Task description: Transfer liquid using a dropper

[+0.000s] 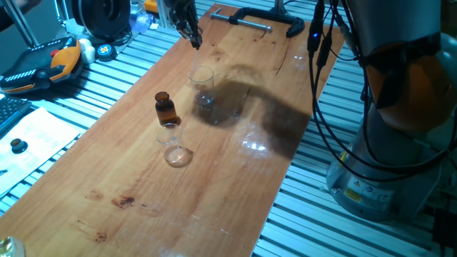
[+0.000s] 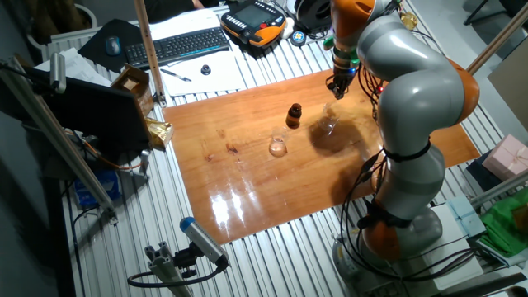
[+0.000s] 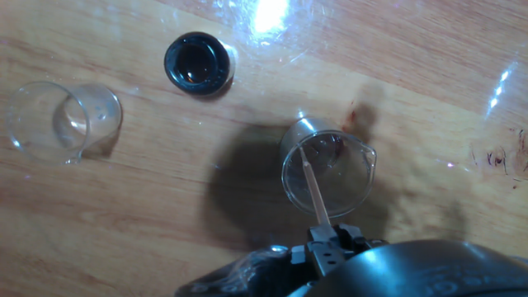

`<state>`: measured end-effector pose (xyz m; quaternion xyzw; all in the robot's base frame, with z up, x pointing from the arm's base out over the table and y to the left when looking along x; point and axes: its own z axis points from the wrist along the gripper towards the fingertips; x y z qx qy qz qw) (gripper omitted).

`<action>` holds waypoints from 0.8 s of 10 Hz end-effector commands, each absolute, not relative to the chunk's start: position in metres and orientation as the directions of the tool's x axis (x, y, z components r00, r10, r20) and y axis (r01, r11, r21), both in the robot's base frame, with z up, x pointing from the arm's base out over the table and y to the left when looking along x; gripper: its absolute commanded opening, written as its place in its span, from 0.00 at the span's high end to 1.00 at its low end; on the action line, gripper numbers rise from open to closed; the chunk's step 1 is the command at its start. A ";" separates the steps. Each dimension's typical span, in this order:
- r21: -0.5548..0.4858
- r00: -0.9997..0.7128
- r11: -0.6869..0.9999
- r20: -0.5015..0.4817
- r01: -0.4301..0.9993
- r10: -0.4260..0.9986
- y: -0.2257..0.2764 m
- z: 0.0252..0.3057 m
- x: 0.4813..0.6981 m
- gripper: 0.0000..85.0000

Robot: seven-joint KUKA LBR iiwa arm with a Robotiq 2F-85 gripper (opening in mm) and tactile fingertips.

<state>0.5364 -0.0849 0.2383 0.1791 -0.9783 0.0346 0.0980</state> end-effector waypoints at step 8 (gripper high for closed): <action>-0.041 -0.920 0.936 0.208 -0.349 -0.333 -0.085 0.237 0.536 0.90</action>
